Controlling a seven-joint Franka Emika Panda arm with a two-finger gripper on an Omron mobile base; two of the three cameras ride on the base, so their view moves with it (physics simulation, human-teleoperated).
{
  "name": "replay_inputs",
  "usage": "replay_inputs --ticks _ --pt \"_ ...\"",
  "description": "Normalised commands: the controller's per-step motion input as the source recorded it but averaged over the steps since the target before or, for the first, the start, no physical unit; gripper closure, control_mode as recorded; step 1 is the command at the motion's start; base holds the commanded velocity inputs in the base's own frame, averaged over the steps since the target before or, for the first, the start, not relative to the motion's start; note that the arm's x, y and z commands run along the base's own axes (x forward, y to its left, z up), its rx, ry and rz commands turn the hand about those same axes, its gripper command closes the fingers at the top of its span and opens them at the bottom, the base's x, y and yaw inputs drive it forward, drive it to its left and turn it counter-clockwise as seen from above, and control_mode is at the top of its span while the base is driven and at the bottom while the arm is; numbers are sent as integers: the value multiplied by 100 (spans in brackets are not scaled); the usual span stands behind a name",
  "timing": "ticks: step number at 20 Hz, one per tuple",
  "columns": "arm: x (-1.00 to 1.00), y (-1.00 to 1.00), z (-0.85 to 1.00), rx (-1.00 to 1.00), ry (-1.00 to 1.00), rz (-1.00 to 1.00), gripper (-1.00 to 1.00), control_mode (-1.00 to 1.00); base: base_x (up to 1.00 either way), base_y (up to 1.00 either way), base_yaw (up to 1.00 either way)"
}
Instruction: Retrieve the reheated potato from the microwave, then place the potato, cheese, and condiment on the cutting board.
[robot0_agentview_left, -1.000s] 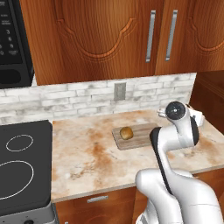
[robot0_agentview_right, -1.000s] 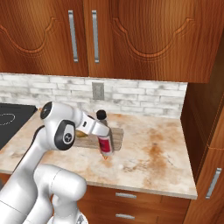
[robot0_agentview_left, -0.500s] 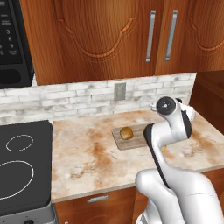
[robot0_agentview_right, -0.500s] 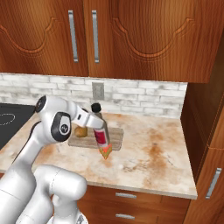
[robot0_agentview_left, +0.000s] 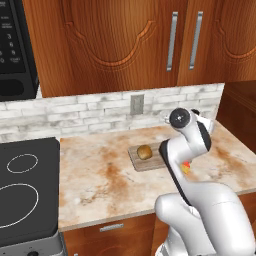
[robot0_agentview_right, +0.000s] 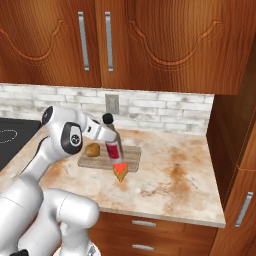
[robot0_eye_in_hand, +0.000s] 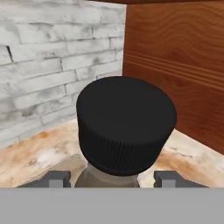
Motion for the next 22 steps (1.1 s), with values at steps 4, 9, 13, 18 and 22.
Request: replay_inputs --ticks 4,9,13,18,22 --pt "37 25 0 2 0 0 100 -100 0 0 0" --pt "28 26 -4 6 0 0 100 -100 0 0 0" --pt "12 19 -18 7 0 0 100 -100 0 0 0" --pt "6 13 -24 6 0 0 100 -100 0 0 0" --pt "19 9 -15 6 0 0 100 -100 0 0 0"
